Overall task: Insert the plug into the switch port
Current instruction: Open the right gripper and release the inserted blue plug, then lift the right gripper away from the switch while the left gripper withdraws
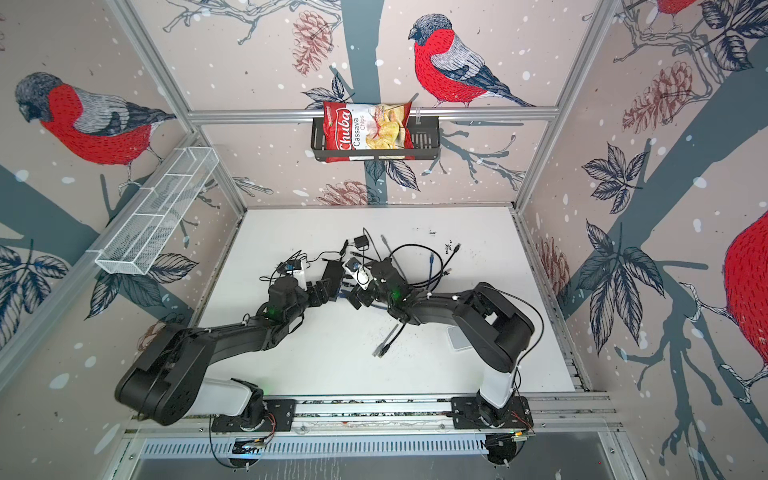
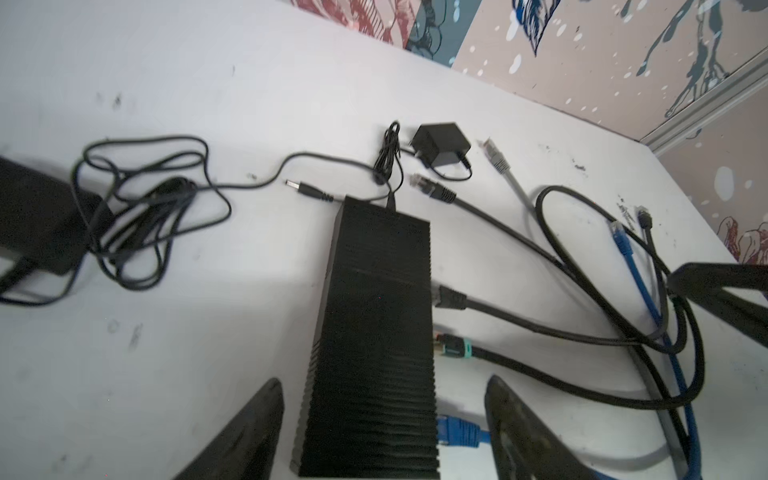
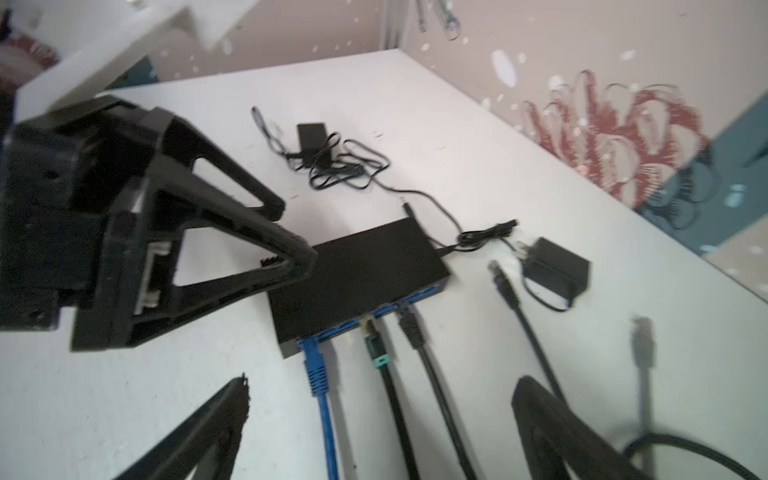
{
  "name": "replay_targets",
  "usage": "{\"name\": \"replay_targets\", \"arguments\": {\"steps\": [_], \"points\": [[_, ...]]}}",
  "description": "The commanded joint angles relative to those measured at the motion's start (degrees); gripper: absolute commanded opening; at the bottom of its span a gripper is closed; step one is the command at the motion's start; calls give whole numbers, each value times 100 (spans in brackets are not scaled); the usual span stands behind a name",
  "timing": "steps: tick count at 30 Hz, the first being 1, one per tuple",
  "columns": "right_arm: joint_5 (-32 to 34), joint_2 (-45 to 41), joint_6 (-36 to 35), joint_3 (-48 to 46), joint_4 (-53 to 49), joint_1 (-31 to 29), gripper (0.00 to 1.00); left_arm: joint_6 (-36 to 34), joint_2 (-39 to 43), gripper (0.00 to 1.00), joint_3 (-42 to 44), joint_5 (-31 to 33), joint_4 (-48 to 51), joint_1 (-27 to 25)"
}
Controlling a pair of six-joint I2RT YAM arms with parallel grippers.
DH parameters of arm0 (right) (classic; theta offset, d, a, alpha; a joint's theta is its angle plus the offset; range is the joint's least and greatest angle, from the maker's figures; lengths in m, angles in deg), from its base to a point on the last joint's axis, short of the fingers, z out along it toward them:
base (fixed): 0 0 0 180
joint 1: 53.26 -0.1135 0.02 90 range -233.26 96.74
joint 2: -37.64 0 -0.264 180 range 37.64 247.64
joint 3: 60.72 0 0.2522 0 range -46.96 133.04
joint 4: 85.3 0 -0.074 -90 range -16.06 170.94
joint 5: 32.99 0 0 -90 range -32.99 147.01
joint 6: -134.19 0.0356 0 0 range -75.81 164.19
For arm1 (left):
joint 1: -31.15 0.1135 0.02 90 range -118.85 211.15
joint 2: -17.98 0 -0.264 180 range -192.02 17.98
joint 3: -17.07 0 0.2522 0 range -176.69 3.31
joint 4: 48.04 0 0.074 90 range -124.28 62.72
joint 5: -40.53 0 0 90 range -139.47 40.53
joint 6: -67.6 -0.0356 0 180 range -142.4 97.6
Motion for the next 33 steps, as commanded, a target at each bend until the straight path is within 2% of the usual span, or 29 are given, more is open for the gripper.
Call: {"name": "replay_targets", "arguments": {"steps": [1, 3, 5, 7, 9, 10, 14, 18, 22, 26, 33], "points": [[912, -392, 938, 63, -221, 261, 100, -676, 267, 80, -210, -96, 477, 3], [2345, -467, 2056, 485, -1024, 337, 99, -1144, 336, 82, -444, -77, 872, -113], [3160, -314, 2314, 1218, -2295, 359, 99, -1632, 336, 86, -730, 160, 1278, -371], [3579, -206, 2382, 1595, -2911, 359, 99, -2070, 288, 88, -981, 191, 1541, -609], [3384, -304, 2463, 1620, -3091, 449, 100, -2346, 197, 92, -1162, 255, 1676, -792], [3219, -431, 2536, 1553, -3090, 516, 100, -2465, 136, 97, -1277, 184, 1766, -844], [2344, -820, 3184, 1292, -3181, 930, 100, -2908, -146, 97, -1771, -126, 2389, -1020], [1609, -1036, 3628, 1123, -3511, 1388, 99, -3668, -415, 97, -2161, 134, 3096, -1390], [1545, -1255, 3769, 769, -3561, 1610, 100, -4483, -617, 97, -2305, 276, 3413, -1703], [1601, -1424, 3799, 470, -3606, 1796, 99, -5567, -629, 97, -2053, 459, 3125, -2132], [1575, -1537, 3741, 196, -3569, 1947, 99, -6382, -1025, 96, -2103, -36, 3031, -2194]]}}
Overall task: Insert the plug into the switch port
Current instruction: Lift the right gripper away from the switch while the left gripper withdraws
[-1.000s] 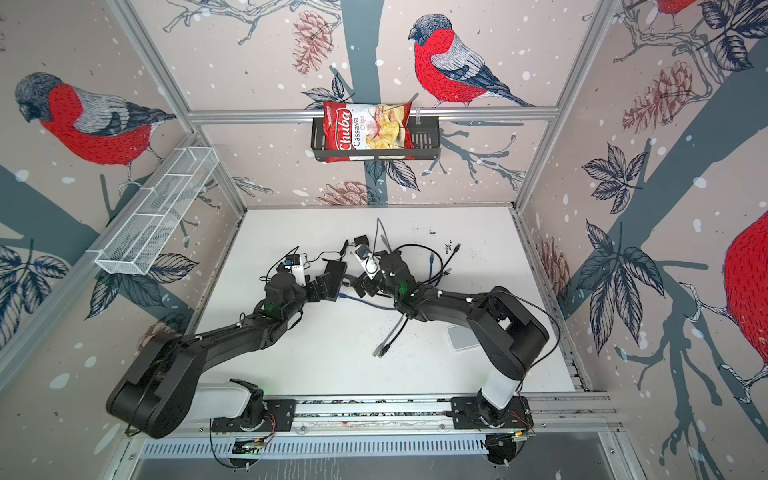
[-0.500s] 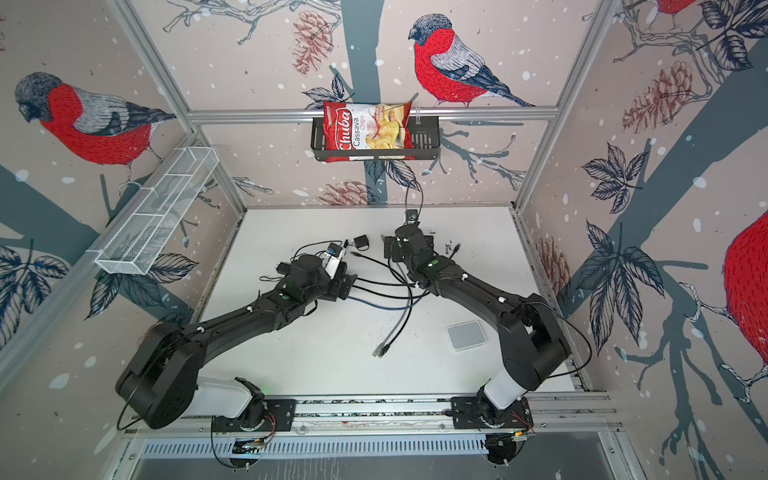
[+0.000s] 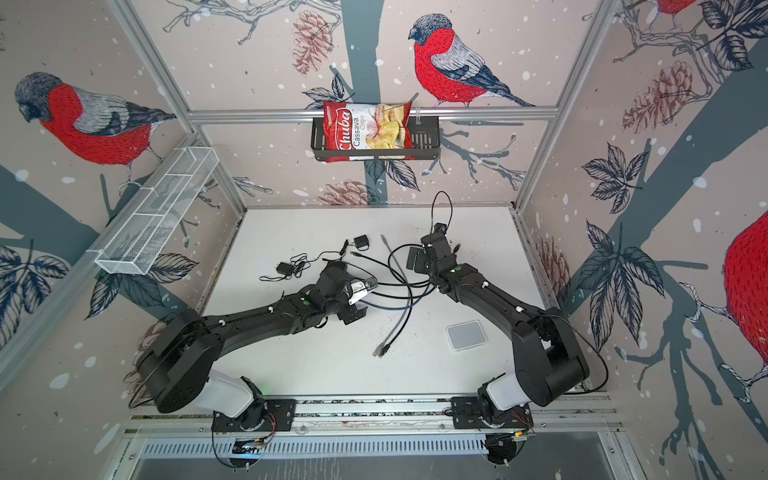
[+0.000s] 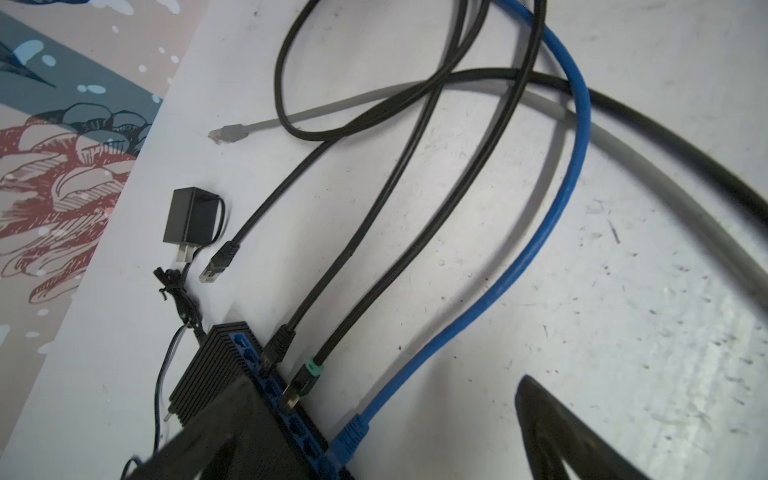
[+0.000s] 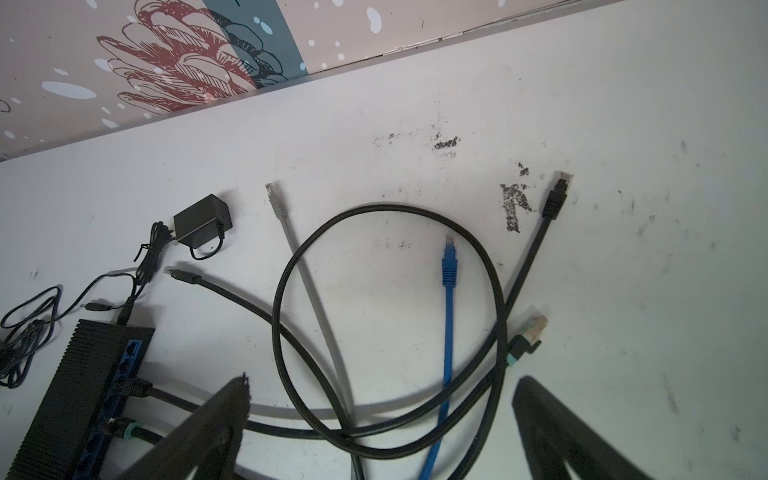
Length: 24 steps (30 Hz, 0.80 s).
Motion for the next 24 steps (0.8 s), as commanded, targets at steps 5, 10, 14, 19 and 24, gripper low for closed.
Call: {"name": "replay_targets", "arguments": {"steps": [5, 10, 14, 19, 24], "points": [[-65, -90, 42, -131, 50, 84, 100, -654, -717, 97, -266, -136, -192, -30], [-167, -163, 69, -185, 59, 207, 99, -658, -1236, 97, -530, 8, -344, -29], [-205, -220, 77, -220, 33, 303, 100, -574, -1556, 97, -674, 247, -654, -13], [-185, -272, 73, -263, -25, 392, 100, -223, -2017, 96, -960, 781, -984, 87], [-161, -265, 99, -315, -93, 436, 99, 311, -2369, 97, -1584, 1191, -748, 358]]}}
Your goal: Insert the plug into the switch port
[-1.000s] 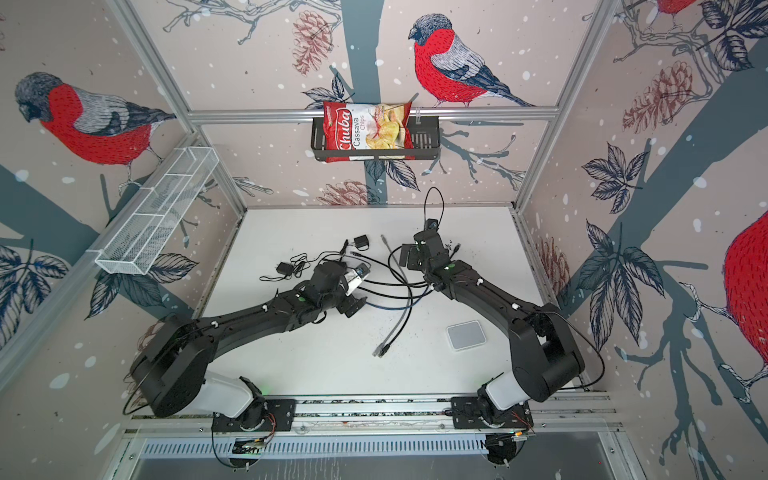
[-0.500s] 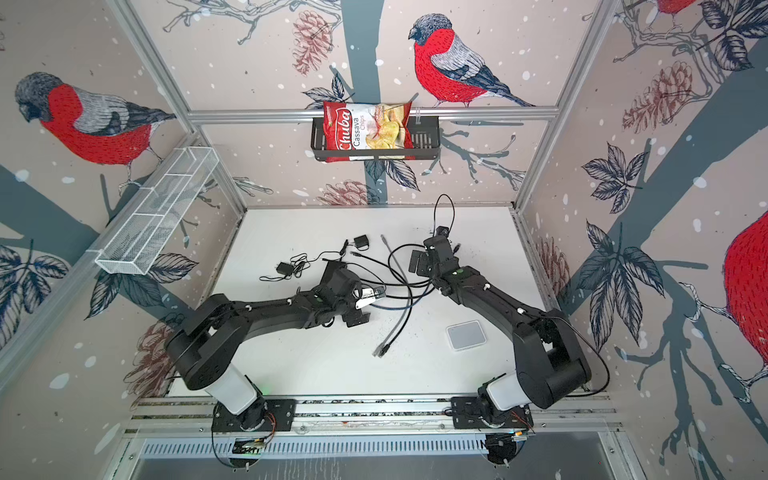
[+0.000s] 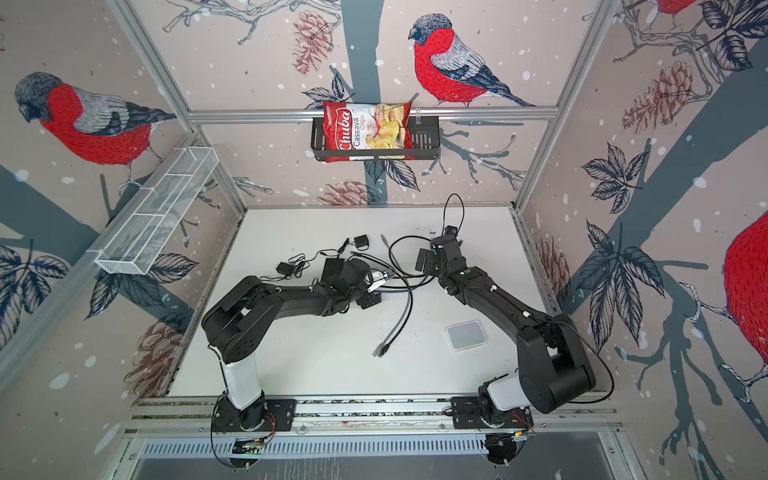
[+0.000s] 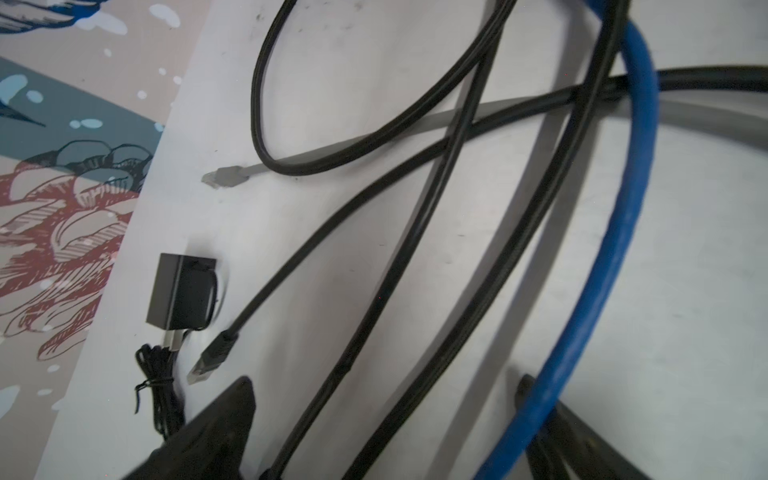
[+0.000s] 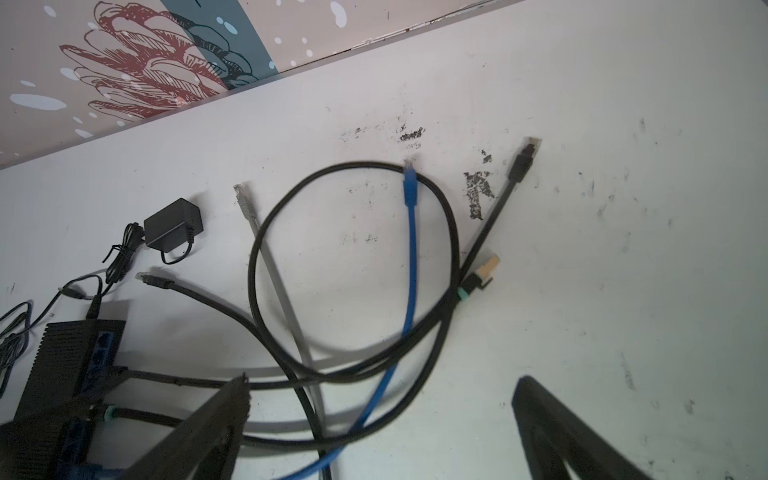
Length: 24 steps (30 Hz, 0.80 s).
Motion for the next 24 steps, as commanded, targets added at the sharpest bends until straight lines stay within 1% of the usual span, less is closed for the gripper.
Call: {"name": "replay_targets", "arguments": {"steps": [1, 4, 13, 16, 19, 21, 24], "points": [[34, -26, 103, -38, -90, 14, 99, 487, -160, 97, -328, 496, 497, 189], [81, -37, 142, -64, -148, 25, 99, 700, -75, 96, -377, 211, 622, 324], [24, -24, 248, -102, -298, 203, 99, 685, 700, 96, 245, -374, 255, 329], [-26, -95, 421, -166, -388, 376, 100, 801, 997, 97, 241, -472, 246, 287], [-183, -246, 615, -299, -390, 621, 99, 791, 1321, 98, 205, -920, 285, 154], [-168, -378, 779, -416, -375, 768, 100, 1037, 1453, 97, 220, -1308, 82, 86], [196, -586, 1095, -536, -575, 939, 100, 1689, 1524, 98, 233, -1803, -329, 13]]}}
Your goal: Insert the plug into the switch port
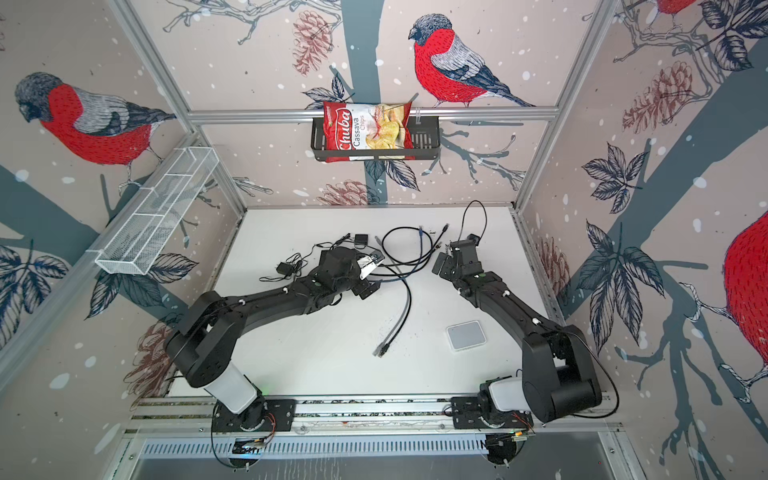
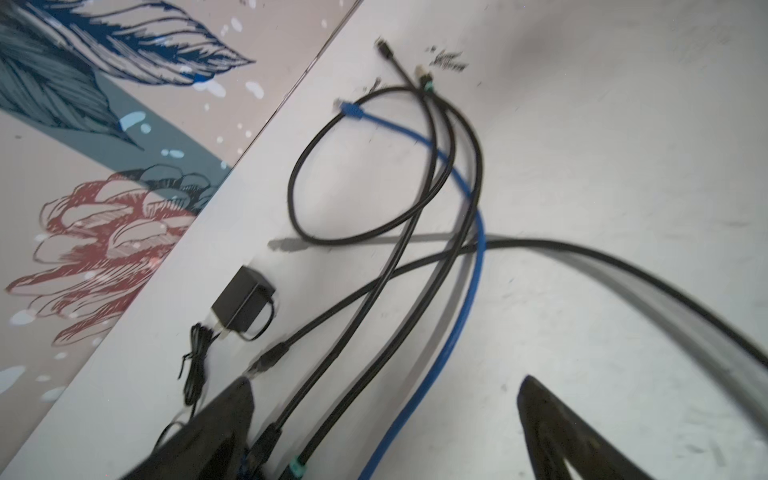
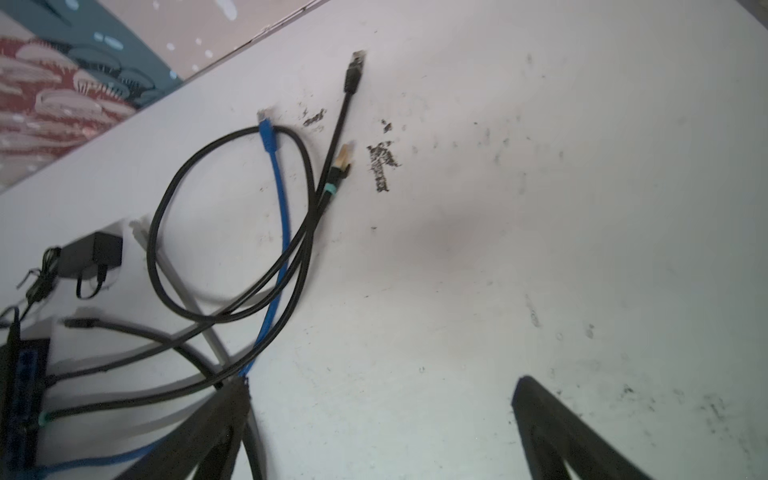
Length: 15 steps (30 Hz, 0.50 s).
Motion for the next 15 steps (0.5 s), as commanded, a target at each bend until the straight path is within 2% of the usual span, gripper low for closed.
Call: {"name": "replay_targets", "arguments": {"steps": [1, 5, 7, 15], "points": [[377, -209, 498, -99, -295, 126, 99, 777, 59, 97, -44, -851, -489, -67], [645, -557, 792, -311, -647, 305, 100, 1064, -79, 97, -199, -1186, -318, -439], [810, -742, 979, -387, -793, 400, 99, 1220, -270, 98, -553, -1313, -113, -657], [634, -984, 1068, -384, -1227, 875, 100, 1498, -1170, 98, -1524, -1272, 688, -1668]]}}
